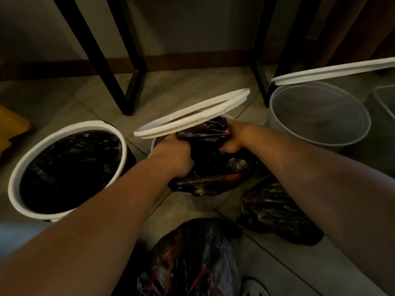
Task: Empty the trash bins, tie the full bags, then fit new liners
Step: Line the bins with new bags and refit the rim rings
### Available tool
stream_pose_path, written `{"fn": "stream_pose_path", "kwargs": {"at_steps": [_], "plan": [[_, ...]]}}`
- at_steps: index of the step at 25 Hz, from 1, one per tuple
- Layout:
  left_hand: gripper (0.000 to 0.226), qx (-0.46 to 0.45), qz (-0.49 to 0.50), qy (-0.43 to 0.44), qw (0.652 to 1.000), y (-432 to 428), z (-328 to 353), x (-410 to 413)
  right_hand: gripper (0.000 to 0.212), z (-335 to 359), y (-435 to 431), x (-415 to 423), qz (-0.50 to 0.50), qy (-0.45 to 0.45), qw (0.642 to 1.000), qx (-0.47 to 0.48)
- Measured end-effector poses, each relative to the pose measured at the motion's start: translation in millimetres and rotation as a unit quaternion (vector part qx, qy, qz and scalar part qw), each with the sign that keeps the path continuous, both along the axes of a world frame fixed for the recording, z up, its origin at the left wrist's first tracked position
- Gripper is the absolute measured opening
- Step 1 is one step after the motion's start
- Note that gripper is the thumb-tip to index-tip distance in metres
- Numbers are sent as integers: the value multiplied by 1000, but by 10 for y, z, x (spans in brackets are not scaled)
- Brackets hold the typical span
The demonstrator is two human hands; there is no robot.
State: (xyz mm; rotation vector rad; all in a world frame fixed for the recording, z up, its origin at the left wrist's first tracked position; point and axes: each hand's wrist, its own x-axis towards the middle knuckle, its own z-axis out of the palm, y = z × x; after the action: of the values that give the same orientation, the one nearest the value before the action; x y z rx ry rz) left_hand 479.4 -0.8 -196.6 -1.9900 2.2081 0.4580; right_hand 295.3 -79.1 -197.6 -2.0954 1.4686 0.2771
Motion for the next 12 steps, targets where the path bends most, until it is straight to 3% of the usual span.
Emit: {"fn": "stream_pose_path", "kwargs": {"at_steps": [5, 9, 12], "plan": [[32, 129, -41, -119, 984, -438, -226, -2, 43, -99, -212, 213, 63, 59, 996, 36], [32, 168, -86, -219, 957, -530, -392, -29, 54, -203, -294, 359, 89, 101, 988, 81], [29, 179, -96, -189, 961, -539, -458, -68, 51, -174, -244, 409, 108, 91, 985, 95]]}}
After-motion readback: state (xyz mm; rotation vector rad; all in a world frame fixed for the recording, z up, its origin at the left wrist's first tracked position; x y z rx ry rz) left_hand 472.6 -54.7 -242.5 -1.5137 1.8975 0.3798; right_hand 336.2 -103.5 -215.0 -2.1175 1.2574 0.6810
